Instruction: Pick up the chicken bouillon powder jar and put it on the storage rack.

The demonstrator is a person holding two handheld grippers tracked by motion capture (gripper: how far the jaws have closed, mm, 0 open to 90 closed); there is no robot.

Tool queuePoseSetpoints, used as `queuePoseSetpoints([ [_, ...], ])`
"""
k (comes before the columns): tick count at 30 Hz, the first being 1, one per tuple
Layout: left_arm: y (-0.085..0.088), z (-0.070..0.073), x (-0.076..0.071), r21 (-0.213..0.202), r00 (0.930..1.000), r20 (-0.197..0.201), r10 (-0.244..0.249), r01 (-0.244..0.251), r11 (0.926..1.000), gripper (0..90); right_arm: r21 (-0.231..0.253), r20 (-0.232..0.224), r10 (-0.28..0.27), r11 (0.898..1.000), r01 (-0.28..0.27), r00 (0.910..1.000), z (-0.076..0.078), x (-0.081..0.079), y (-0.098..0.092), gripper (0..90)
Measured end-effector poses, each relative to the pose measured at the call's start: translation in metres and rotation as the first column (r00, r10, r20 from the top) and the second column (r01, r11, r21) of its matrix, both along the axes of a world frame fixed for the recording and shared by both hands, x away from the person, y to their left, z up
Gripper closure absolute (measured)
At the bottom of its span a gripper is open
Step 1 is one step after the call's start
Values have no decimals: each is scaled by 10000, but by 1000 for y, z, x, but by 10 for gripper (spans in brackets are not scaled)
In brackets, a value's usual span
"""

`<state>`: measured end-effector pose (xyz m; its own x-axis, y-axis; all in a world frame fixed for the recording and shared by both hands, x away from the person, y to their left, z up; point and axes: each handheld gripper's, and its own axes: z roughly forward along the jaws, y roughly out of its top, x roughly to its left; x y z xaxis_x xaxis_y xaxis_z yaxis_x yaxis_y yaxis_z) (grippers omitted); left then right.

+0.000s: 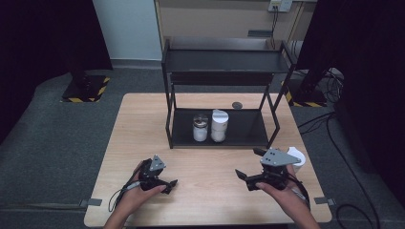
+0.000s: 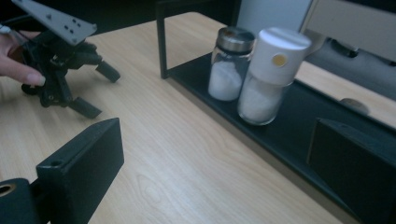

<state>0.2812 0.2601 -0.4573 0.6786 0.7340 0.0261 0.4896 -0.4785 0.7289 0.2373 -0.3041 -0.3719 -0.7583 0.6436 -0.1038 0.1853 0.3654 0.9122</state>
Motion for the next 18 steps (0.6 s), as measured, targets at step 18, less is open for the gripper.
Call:
queuePoseSetpoints([
  [18,0,0,0,0,10000,1,-1,1,10000,0,305,921,-1275,9917,1251,9876,25,-16,-41,42],
])
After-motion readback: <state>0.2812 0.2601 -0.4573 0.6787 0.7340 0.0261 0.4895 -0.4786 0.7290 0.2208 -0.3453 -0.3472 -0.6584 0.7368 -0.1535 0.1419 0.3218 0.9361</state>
